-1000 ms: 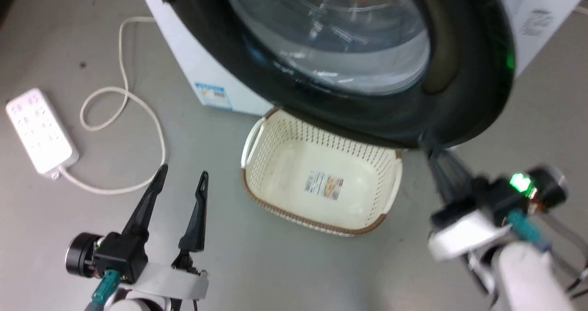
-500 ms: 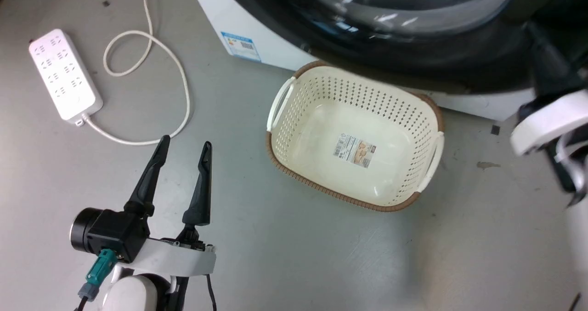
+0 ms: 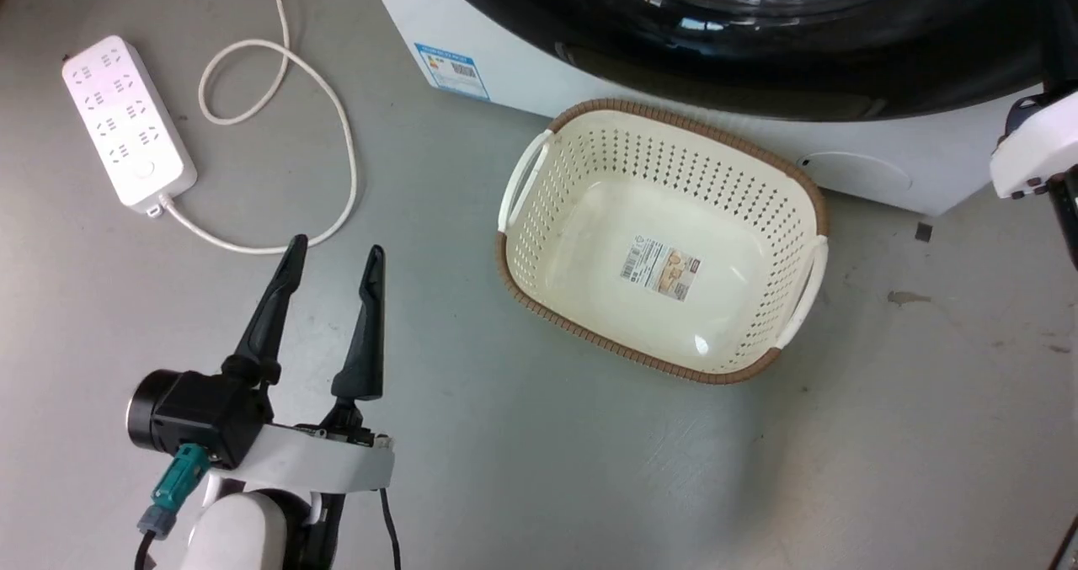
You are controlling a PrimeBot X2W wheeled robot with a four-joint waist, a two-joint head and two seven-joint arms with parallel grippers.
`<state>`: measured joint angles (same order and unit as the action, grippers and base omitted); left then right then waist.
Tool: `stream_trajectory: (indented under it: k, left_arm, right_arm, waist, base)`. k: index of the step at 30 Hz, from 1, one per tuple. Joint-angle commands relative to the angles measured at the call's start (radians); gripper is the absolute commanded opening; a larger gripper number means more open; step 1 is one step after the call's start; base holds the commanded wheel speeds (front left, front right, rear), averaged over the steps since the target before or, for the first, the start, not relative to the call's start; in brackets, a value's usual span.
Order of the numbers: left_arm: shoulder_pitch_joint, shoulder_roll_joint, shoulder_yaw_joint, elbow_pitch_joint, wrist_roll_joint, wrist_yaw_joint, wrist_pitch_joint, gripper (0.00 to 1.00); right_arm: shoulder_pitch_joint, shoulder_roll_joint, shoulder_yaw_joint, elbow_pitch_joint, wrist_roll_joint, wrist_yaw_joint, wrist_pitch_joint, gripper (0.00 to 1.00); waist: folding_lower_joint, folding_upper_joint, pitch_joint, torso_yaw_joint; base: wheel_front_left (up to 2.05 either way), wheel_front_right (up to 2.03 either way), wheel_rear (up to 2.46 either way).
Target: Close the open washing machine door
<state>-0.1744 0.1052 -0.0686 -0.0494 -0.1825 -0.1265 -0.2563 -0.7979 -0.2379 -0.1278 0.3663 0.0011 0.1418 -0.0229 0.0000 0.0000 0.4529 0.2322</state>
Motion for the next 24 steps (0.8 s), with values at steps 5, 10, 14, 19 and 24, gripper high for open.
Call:
stream_trajectory:
  k: [5, 10, 14, 19, 24]
  left_arm:
    - [0.002, -0.003, 0.003, 0.018, -0.005, -0.004, -0.005, 1.00]
    - [0.029, 0.002, 0.016, 0.041, -0.010, -0.004, -0.005, 1.00]
    - [0.061, 0.004, 0.031, 0.057, -0.005, -0.004, -0.005, 1.00]
    - [0.107, 0.001, 0.050, 0.070, 0.001, -0.004, -0.005, 1.00]
    - [0.146, 0.005, 0.053, 0.084, -0.008, -0.004, -0.005, 1.00]
  right_arm:
    - [0.014, 0.002, -0.021, 0.012, 0.000, -0.011, -0.043, 0.00]
    - [0.111, 0.032, 0.011, -0.008, 0.020, -0.011, -0.098, 1.00]
    - [0.234, 0.072, 0.021, -0.065, 0.029, -0.011, -0.145, 1.00]
    - [0.412, 0.123, 0.008, -0.183, -0.003, -0.011, -0.190, 1.00]
    - [0.582, 0.170, -0.022, -0.291, -0.051, -0.011, -0.219, 1.00]
  waist:
    - [0.0000, 0.0000, -0.052, -0.023]
    - [0.0000, 0.0000, -0.137, -0.060]
    - [0.0000, 0.0000, -0.215, -0.094]
    - [0.0000, 0.0000, -0.293, -0.131]
    - [0.0000, 0.0000, -0.342, -0.160]
  base:
    - [0.00, 0.00, 0.00]
    - [0.00, 0.00, 0.00]
    - [0.00, 0.00, 0.00]
    - [0.00, 0.00, 0.00]
    - [0.00, 0.00, 0.00]
